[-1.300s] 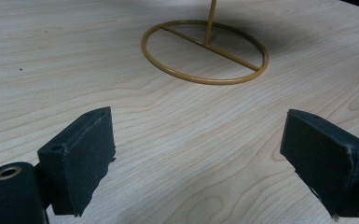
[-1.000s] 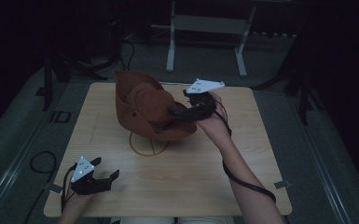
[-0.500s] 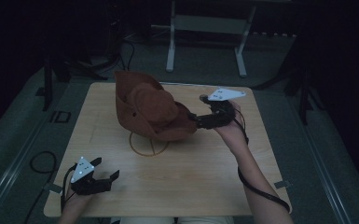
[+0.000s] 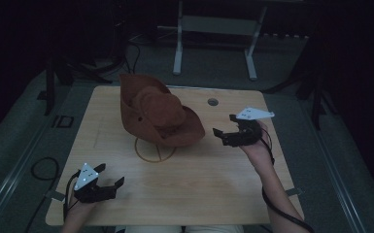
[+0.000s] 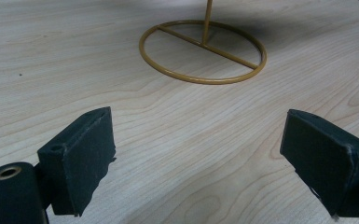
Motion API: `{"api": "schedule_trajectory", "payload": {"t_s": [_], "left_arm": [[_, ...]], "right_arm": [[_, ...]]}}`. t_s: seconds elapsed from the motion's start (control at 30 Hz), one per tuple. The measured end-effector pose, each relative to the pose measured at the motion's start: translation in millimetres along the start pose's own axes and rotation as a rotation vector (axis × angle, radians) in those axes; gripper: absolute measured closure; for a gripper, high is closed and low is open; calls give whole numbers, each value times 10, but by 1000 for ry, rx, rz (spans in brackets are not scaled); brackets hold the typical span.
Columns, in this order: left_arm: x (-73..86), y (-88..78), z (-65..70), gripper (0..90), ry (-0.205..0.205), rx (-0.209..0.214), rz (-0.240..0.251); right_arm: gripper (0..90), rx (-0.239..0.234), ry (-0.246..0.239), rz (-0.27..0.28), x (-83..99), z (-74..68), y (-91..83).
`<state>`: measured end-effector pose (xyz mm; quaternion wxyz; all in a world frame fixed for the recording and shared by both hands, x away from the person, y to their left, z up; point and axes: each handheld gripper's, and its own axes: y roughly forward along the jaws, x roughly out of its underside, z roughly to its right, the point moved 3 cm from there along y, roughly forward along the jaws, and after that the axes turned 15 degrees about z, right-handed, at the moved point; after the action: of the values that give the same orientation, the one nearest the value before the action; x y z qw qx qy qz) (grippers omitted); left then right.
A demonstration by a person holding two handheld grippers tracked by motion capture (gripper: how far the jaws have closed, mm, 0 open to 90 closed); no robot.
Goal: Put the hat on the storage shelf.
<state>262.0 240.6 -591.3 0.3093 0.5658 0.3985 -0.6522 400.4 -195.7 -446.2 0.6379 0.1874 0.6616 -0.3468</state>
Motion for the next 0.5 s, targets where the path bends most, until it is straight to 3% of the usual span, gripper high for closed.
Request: {"api": "schedule_trajectory", "payload": {"t_s": [0.2,0.5], "left_arm": [[-1,3,-4,107,2,-8,-4],[-3,-3,-4,107,-4,-6,-2]], "right_arm": [[155,16,8,2,310,66,-87],[149,14,57,-46,691,105,-153]]}}
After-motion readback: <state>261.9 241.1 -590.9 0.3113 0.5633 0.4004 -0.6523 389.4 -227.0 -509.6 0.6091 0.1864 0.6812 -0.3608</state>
